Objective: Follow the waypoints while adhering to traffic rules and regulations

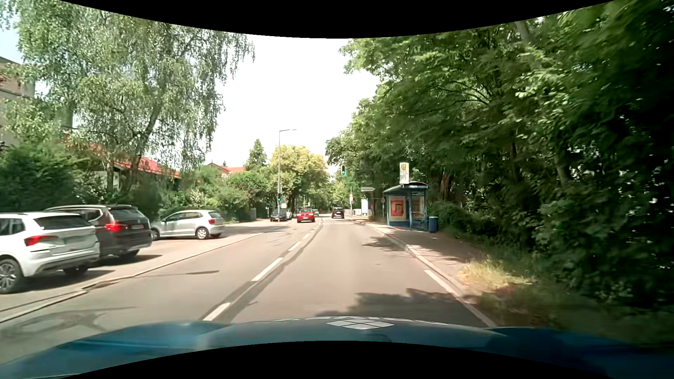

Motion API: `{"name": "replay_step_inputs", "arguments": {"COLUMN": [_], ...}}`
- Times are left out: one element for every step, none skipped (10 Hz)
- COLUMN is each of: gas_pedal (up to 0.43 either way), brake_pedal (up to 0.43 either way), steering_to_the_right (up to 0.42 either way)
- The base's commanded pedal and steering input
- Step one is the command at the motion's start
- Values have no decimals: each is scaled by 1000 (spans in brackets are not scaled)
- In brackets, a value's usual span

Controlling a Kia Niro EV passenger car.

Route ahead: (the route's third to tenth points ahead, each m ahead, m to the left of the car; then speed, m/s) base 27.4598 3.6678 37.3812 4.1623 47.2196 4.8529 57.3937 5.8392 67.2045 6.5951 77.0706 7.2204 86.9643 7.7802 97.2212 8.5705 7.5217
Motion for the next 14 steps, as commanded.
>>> {"name": "replay_step_inputs", "arguments": {"gas_pedal": [150, 150, 150, 150, 150, 150, 150, 150, 150, 150, 157, 157, 157, 157], "brake_pedal": [0, 0, 0, 0, 0, 0, 0, 0, 0, 0, 0, 0, 0, 0], "steering_to_the_right": [-9, -6, -5, -5, -4, -5, -4, -6, -8, -8, -9, -9, -10, -11]}}
